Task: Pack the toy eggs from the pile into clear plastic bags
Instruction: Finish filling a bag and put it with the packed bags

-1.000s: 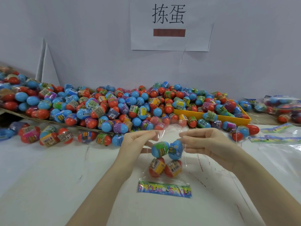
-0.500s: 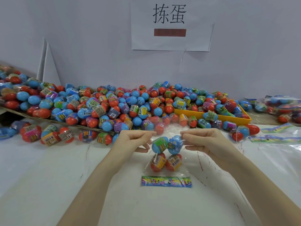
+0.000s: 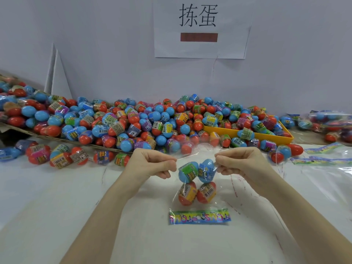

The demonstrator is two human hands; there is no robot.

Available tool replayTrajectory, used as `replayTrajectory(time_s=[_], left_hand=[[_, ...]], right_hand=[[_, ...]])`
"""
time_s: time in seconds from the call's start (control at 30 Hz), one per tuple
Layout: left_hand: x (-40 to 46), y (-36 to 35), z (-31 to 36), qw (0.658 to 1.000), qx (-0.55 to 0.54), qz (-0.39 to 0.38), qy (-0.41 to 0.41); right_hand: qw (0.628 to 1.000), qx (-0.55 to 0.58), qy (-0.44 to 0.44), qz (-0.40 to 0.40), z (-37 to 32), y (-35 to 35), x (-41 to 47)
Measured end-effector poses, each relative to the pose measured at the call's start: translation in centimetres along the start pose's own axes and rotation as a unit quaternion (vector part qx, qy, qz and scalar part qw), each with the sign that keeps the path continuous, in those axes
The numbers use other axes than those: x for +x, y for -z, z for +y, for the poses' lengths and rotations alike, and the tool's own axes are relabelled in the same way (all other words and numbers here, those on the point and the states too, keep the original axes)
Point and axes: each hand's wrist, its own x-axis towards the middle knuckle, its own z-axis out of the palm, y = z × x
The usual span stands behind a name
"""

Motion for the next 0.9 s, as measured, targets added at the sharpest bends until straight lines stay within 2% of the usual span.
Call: replayTrajectory(time_s=[0.1,0.2,0.47,0.7,0.9], left_hand=[[0.01,-0.18,-0.05,1.000,0.010,-0.014,0.005],[0.09,-0.23,-0.16,1.000,0.006,0.005,0.011],[-0.11,-0.22,-0.19,0.999,0.015,0.035,-0.039],[-0.03,-0.21,-0.21,1.000,0.014,0.016,-0.023],[-0.16,0.27,-0.10,0.999,0.017,0.018,-0.020]], right_hand=[[1.000,-0.002,0.002,0.006,0.20,0.03,0.05],[1.000,-0.009,0.000,0.013,0.33,-0.09,0.08],[0.999,-0.015,0.019,0.021,0.34,-0.14,0.13],[0.999,-0.032,-0.021,-0.025,0.57,-0.13,0.08],[0.998,0.000,-0.059,-0.025,0.39,0.28,0.13]])
